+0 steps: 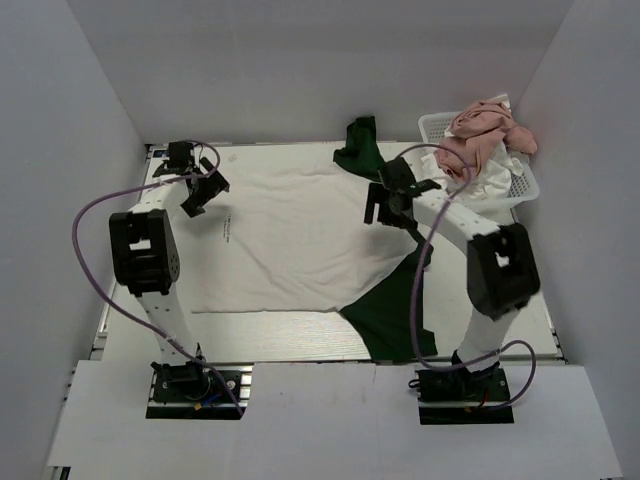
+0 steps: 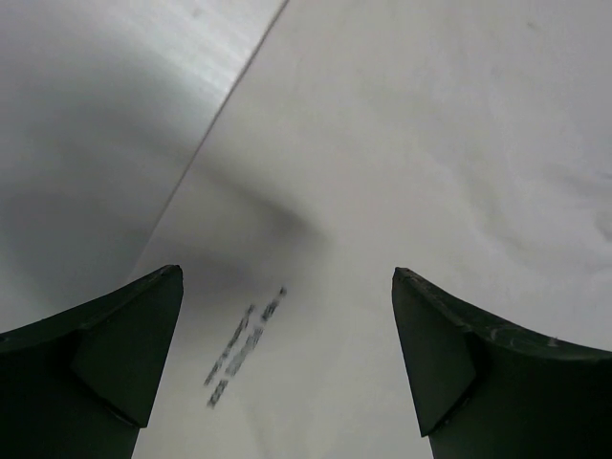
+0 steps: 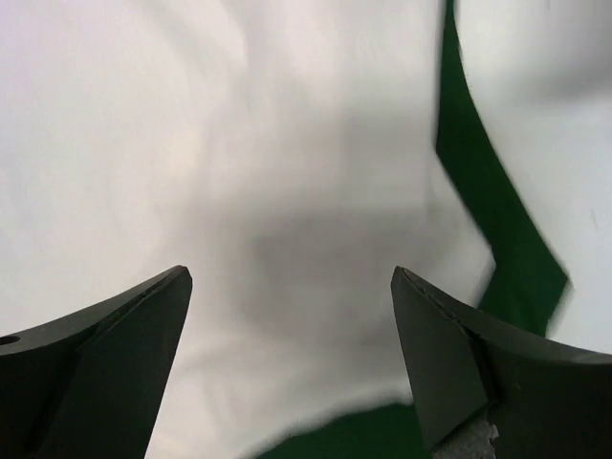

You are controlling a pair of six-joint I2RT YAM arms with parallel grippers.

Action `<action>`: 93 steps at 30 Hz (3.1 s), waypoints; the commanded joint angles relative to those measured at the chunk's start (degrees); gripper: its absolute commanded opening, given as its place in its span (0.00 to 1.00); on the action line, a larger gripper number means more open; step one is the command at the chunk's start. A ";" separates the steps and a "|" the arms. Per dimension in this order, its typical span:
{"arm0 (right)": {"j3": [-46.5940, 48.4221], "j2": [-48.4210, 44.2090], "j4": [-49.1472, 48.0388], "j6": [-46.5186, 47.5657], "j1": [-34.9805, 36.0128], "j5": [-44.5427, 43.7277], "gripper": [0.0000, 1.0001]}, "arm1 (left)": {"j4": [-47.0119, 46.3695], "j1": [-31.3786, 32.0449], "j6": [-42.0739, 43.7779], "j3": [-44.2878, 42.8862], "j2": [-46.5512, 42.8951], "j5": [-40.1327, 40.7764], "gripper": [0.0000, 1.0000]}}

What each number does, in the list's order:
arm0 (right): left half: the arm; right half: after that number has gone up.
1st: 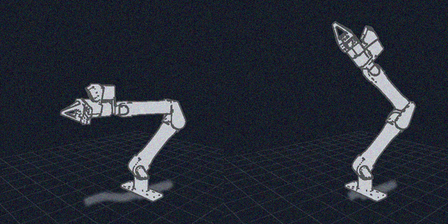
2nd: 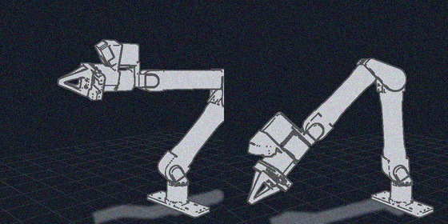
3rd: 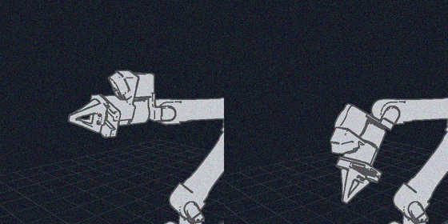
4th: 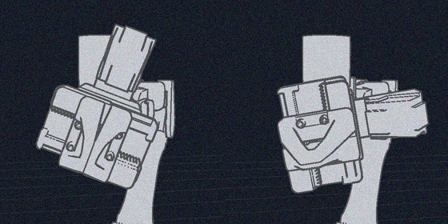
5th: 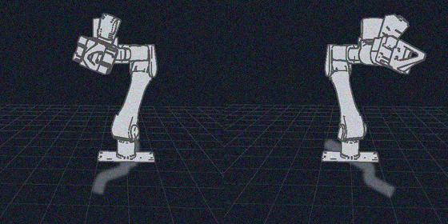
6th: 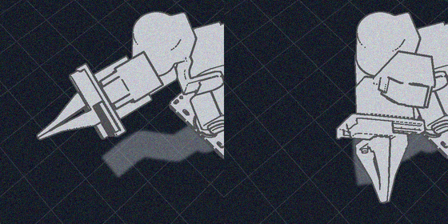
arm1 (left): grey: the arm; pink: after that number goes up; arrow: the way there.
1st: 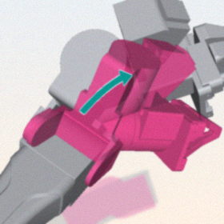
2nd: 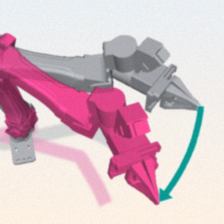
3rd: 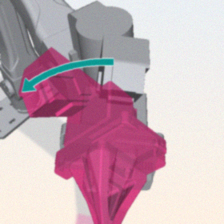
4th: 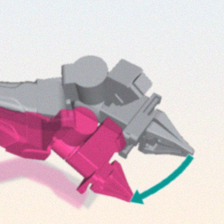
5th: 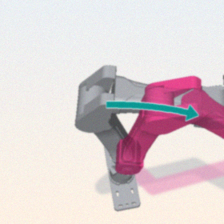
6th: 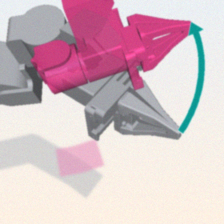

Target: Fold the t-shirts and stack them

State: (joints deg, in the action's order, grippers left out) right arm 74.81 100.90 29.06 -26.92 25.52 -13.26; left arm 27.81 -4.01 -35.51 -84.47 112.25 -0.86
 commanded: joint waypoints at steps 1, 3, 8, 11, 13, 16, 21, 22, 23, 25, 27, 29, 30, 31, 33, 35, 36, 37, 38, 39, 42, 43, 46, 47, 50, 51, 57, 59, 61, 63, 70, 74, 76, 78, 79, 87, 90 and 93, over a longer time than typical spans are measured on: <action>10.52 8.85 -4.80 4.41 -1.87 -1.95 0.90 | 1.54 0.06 3.16 -9.82 7.42 -1.95 1.00; 18.23 16.72 -3.05 5.46 -3.02 -0.91 0.90 | 0.76 0.06 3.16 -14.21 10.87 -2.48 1.00; 28.99 26.87 -2.60 9.06 -4.07 5.25 0.90 | 2.94 0.06 3.69 -25.02 21.15 -1.70 1.00; 32.25 30.14 -1.90 10.48 -3.11 10.17 0.90 | 6.98 0.06 3.69 -27.68 23.19 4.00 1.00; 31.72 31.36 -3.30 11.18 -1.97 12.73 0.90 | 8.91 -0.64 3.69 -27.68 23.81 6.30 1.00; 31.98 32.86 -3.65 11.36 -0.47 17.29 0.90 | 12.33 -3.01 2.64 -28.20 25.12 9.19 1.00; 31.89 31.64 -4.54 10.67 2.87 13.81 0.90 | 15.51 -5.56 2.64 -30.31 26.88 10.28 1.00; 31.63 30.24 -5.58 10.14 2.61 13.52 0.90 | 15.52 -6.09 2.64 -30.84 26.88 9.75 1.00; 30.67 28.84 -5.77 8.13 2.08 11.17 0.90 | 15.52 -6.10 2.64 -30.85 26.88 9.74 1.00; 29.79 26.99 -7.17 7.23 0.86 7.13 0.90 | 15.52 -6.10 2.64 -31.46 26.88 10.44 1.00; 27.25 23.30 -8.84 6.53 0.24 7.10 0.90 | 16.04 -6.62 2.64 -31.46 26.36 9.66 1.00; 24.87 20.22 -11.46 6.26 -1.69 9.11 0.90 | 16.04 -6.62 2.64 -31.46 25.04 9.65 1.00; 23.56 19.69 -11.74 6.35 -3.00 9.91 0.90 | 15.44 -6.62 3.16 -31.46 24.52 9.13 1.00; 23.20 18.73 -11.92 6.18 -3.37 10.87 0.90 | 15.43 -6.62 3.16 -31.46 23.90 9.13 1.00; 20.93 17.15 -12.27 5.74 -4.68 12.64 0.90 | 14.91 -6.62 3.16 -31.46 21.88 6.77 1.00; 19.33 16.17 -13.67 5.04 -6.00 15.60 0.90 | 13.68 -6.10 3.78 -31.46 20.21 5.00 1.00; 16.54 15.30 -14.20 4.34 -7.14 16.76 0.90 | 12.28 -5.23 4.65 -31.46 18.73 3.08 1.00; 15.64 15.03 -15.25 4.15 -7.50 17.99 0.90 | 11.57 -4.52 4.66 -30.77 18.10 2.02 1.00; 14.15 15.03 -16.30 3.72 -8.20 22.44 0.90 | 10.60 -4.51 4.66 -30.24 17.57 0.35 1.00; 13.53 15.11 -17.18 3.45 -8.38 23.96 0.90 | 9.46 -3.99 5.18 -29.01 17.57 -4.19 1.00; 11.68 15.64 -17.20 3.01 -8.91 27.32 0.90 | 6.73 -3.20 5.18 -27.95 16.95 -6.61 1.00; 9.76 15.55 -17.02 3.01 -8.82 27.23 0.90 | 6.73 -2.50 5.18 -27.95 16.95 -6.61 1.00; 5.64 14.94 -17.63 2.40 -9.34 27.76 0.90 | 6.21 -1.97 5.18 -27.95 18.62 -7.48 1.00; 4.57 14.50 -18.24 2.05 -9.61 27.76 0.90 | 6.20 -1.36 5.18 -27.25 19.41 -7.49 1.00; -1.83 12.39 -20.79 0.21 -10.22 27.32 0.90 | 6.37 -0.74 4.66 -26.45 21.69 -7.49 1.00; -3.94 12.13 -21.15 0.02 -10.92 25.93 0.90 | 6.38 -0.74 4.66 -26.97 22.48 -7.49 1.00; -14.41 6.51 -17.63 -7.69 -16.01 14.24 0.90 | 7.52 -0.74 4.66 -26.45 24.86 -5.12 1.00; -18.01 1.53 -16.67 -9.03 -17.34 8.61 0.90 | 8.05 -0.74 4.66 -25.84 24.86 -4.24 1.00; -21.79 -1.13 -16.23 -10.70 -18.92 5.45 0.90 | 8.05 -0.74 4.66 -25.31 24.86 -3.54 1.00; -23.38 -5.62 -15.61 -10.44 -19.10 3.42 0.90 | 8.57 -0.74 4.13 -25.31 24.86 -3.53 1.00; -17.17 -9.32 -17.80 -0.27 -16.48 9.82 0.90 | 5.59 -0.74 4.66 -24.78 24.86 -8.00 1.00; -9.44 -6.69 -20.00 3.71 -12.53 11.58 0.90 | 5.59 -0.74 5.18 -26.19 23.81 -8.54 1.00; -5.66 -2.39 -19.83 5.55 -11.20 11.94 0.90 | 5.59 -0.74 5.89 -26.80 23.20 -8.54 1.00; -1.17 1.48 -19.05 7.05 -9.44 11.50 0.90 | 5.59 -0.74 7.55 -27.33 22.67 -7.84 1.00; 3.89 6.10 -18.60 7.66 -9.09 11.41 0.90 | 5.59 -0.74 8.25 -27.94 22.67 -6.79 1.00; 27.12 26.69 -11.83 8.28 -7.94 10.53 0.90 | 13.85 1.02 13.97 -42.78 33.63 -2.48 1.00; 36.79 34.07 -9.91 6.80 -8.38 10.27 0.90 | 13.77 1.02 14.50 -43.59 34.36 -2.48 1.00; 44.63 40.06 -7.97 5.74 -8.64 7.90 0.90 | 11.04 1.02 14.50 -42.89 34.88 -3.00 1.00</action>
State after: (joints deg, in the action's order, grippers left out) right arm 113.08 137.34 18.26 -20.51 17.56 -3.03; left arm 37.71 -2.96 -22.26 -128.05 144.42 -4.05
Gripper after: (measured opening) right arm 0.904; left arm 0.997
